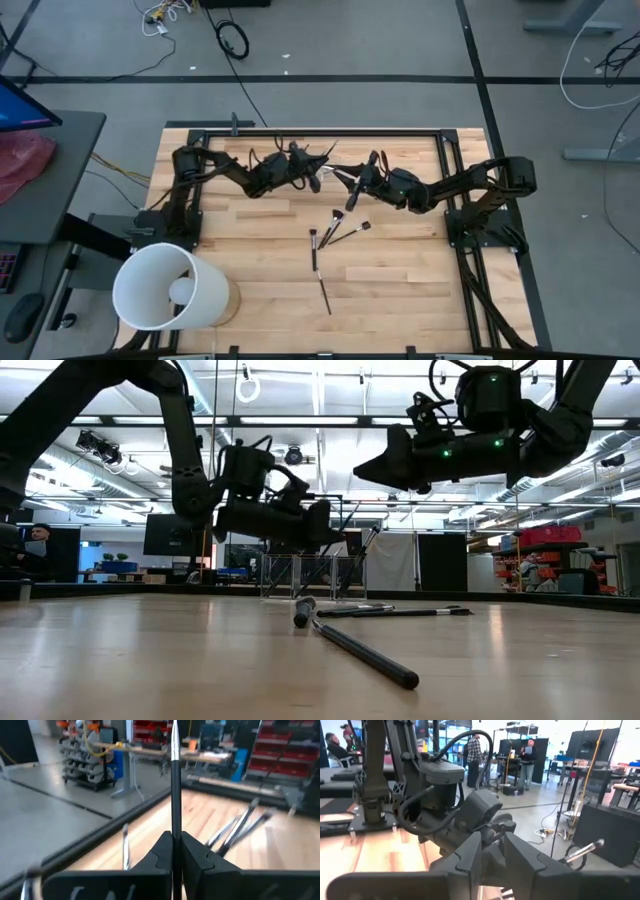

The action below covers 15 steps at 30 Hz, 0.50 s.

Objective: Put items in baskets/containers
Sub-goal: Put the black eyeshadow brush into the transparent organizer

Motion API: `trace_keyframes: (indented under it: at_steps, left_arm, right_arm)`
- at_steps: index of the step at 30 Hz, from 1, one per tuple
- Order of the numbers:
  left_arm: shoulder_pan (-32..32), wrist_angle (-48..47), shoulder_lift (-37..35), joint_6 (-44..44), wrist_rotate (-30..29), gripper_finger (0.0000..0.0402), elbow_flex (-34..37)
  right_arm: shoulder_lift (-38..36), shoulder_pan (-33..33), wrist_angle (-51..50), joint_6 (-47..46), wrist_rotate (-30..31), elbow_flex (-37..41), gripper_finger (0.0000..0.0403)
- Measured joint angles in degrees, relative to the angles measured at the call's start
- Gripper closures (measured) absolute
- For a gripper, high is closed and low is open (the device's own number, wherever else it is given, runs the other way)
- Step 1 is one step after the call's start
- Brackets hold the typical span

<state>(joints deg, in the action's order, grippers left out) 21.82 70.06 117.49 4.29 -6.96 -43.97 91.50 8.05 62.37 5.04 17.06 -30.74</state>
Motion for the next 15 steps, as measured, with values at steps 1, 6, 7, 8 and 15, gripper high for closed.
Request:
trace_keyframes:
  at_steps: [1,6,7,8,15]
  left_arm:
    - [0.0,0.0,0.3,-0.1,-0.7,0.0386,0.1]
    - [0.0,-1.5,0.6,-0.5,-3.6,0.0384,0.3]
    - [0.0,-1.6,0.6,-0.6,-3.6,0.0384,0.3]
    - [0.0,-1.6,0.6,-0.6,-3.6,0.0384,0.3]
    - [0.0,-1.8,0.6,-0.6,-3.6,0.0346,0.3]
  right_arm:
    - [0.0,0.0,-0.4,0.0,0.0,0.0,0.0316]
    - [0.0,0.0,-1.8,0.0,0.0,0.0,0.0316]
    - [0.0,0.0,-1.8,0.0,0.0,0.0,0.0316]
    - [0.0,0.0,-1.8,0.0,0.0,0.0,0.0316]
    - [0.0,0.0,-2.1,0.0,0.0,0.0,0.0316]
